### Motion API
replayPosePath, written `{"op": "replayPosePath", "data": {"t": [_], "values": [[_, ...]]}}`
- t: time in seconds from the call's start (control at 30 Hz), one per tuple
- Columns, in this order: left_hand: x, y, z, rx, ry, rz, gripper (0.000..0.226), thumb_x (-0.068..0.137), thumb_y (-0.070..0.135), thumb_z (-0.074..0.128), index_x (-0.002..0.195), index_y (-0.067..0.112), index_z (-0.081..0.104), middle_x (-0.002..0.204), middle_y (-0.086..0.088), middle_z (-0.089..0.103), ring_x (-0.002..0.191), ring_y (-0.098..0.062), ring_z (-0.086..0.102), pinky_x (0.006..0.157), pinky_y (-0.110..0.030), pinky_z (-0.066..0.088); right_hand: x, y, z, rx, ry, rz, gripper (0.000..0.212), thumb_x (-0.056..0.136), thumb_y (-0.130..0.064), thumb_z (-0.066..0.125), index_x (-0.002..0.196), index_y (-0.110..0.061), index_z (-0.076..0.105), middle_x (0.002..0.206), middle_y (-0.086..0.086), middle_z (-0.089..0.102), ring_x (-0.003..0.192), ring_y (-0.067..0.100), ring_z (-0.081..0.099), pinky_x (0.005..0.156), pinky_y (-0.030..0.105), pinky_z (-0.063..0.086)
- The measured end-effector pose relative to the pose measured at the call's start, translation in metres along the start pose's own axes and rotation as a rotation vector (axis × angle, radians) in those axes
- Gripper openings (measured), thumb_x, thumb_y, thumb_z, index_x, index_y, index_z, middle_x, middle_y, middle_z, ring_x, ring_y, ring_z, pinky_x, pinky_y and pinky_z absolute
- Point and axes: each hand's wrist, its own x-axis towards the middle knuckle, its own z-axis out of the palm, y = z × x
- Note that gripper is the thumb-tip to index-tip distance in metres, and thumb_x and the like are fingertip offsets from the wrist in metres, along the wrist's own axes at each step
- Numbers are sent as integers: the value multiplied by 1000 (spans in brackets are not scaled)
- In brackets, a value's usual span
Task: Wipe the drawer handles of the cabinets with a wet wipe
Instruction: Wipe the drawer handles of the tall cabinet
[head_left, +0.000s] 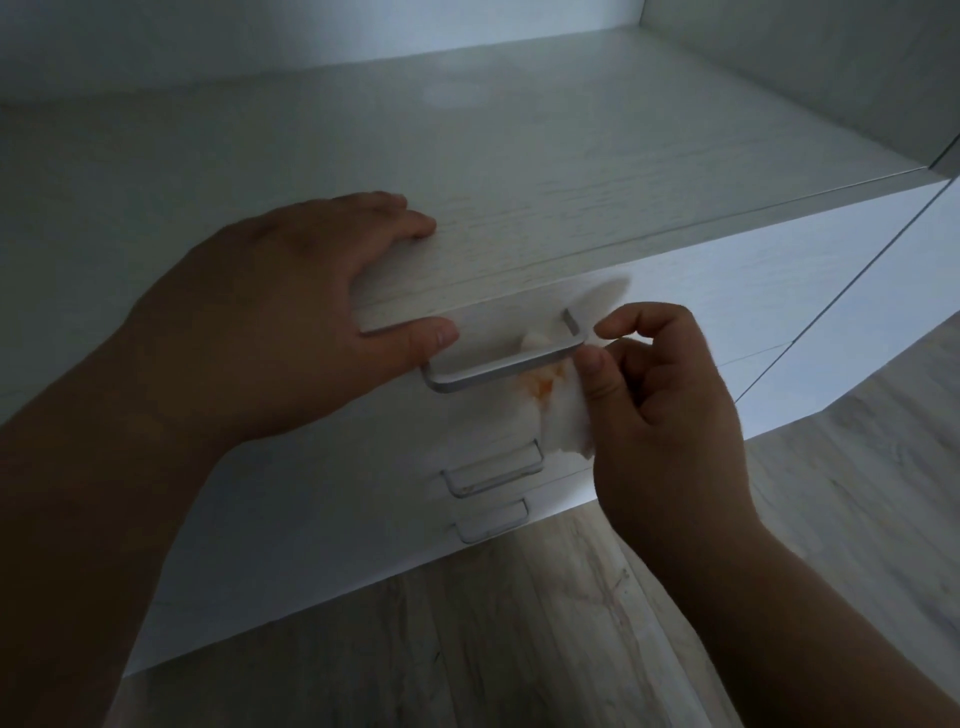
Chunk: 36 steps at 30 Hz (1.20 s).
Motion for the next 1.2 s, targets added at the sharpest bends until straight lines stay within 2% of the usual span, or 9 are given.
{"op": "replayPosePath", "data": {"t": [0.13,0.23,0.3,0.4,0.6,0.67,0.8,1.0,1.2], "values": [[-1,-1,0,0,6,5,89,73,88,42,150,44,44,161,21,40,147,-9,41,122,-39,33,3,-6,-8,168,29,55,2,99,-27,59,101,-27,58,92,0,72,73,14,73,56,23,58],[-2,-2,0,7,7,10,89,73,87,42,151,43,44,161,20,40,147,-9,41,121,-39,33,4,-10,-12,345,-44,125,17,87,-31,70,101,-23,63,99,-1,74,86,17,76,68,27,62],[-1,-2,0,9,3,6,89,73,88,41,151,44,44,162,20,40,147,-9,41,121,-40,33,4,-10,-14,312,-69,137,26,83,-27,77,105,-27,64,101,-10,74,87,10,74,74,22,60],[-1,-1,0,6,-1,4,89,73,88,41,150,45,43,162,20,39,147,-10,41,122,-41,33,3,-7,-12,233,3,124,25,88,-15,73,106,-30,64,98,-13,71,79,10,69,66,15,56],[0,-1,0,0,3,4,87,73,88,43,149,46,44,161,22,40,147,-9,42,122,-41,34,9,-2,-8,235,126,146,5,92,-25,75,92,-29,73,87,-17,75,81,-1,70,67,7,52],[0,-1,1,-7,2,1,87,72,88,43,149,47,43,161,22,40,147,-9,41,122,-43,34,8,-2,-4,258,155,150,3,93,-27,73,93,-30,74,90,-15,76,87,2,72,75,12,56],[1,-2,2,-14,-1,-5,86,72,87,44,149,46,44,160,22,41,147,-10,42,121,-46,35,-2,-2,10,465,157,257,9,95,-30,67,98,-27,74,101,-3,77,98,17,75,86,40,63],[-1,-2,2,-3,4,-4,87,72,87,44,149,46,43,161,21,40,147,-9,41,121,-40,33,-1,-9,17,818,37,369,19,84,-37,63,95,-22,66,103,6,77,96,24,76,80,41,62],[-1,-1,1,-17,2,2,88,72,86,45,149,43,46,160,19,42,146,-11,42,122,-41,34,12,-11,-4,393,58,222,14,94,-33,67,87,-25,76,83,4,75,67,10,70,54,20,54]]}}
